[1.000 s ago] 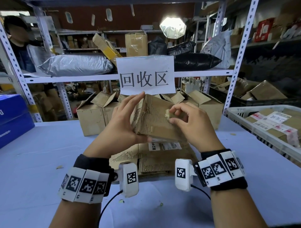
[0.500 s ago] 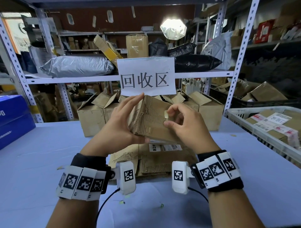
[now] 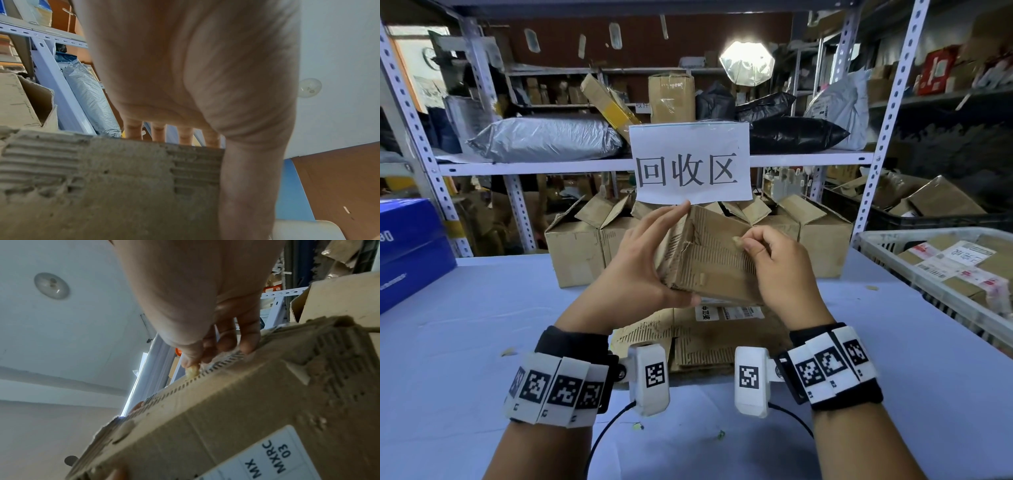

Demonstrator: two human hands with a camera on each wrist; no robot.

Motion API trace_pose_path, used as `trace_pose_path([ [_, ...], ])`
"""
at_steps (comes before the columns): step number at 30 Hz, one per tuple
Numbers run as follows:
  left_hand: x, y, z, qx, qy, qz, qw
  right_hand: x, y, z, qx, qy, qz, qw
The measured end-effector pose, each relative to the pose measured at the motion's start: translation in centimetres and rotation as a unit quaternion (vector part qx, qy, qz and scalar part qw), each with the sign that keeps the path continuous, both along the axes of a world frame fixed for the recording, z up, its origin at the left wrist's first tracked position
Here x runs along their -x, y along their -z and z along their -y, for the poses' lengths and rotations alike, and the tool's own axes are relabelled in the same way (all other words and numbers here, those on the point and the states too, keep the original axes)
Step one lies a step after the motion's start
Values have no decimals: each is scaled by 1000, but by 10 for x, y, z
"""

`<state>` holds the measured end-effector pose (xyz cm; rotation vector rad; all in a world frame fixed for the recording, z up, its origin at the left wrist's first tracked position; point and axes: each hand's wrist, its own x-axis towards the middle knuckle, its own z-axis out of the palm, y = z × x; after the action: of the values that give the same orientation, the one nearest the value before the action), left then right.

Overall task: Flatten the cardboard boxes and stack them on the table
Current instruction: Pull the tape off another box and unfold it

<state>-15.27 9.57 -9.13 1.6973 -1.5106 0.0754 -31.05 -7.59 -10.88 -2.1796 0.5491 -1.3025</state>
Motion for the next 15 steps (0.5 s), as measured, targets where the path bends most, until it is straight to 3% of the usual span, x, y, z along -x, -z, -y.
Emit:
trace_pose_path([
  [7, 0, 2, 3, 6, 4, 4, 1000, 0, 0, 0, -54, 12, 1, 998],
  [11, 2, 3, 3, 7, -8, 3, 1000, 3, -3, -4, -98, -30, 14, 995],
  [15, 4, 3, 3, 7, 4, 4, 1000, 3, -5, -5, -66, 8, -31, 997],
])
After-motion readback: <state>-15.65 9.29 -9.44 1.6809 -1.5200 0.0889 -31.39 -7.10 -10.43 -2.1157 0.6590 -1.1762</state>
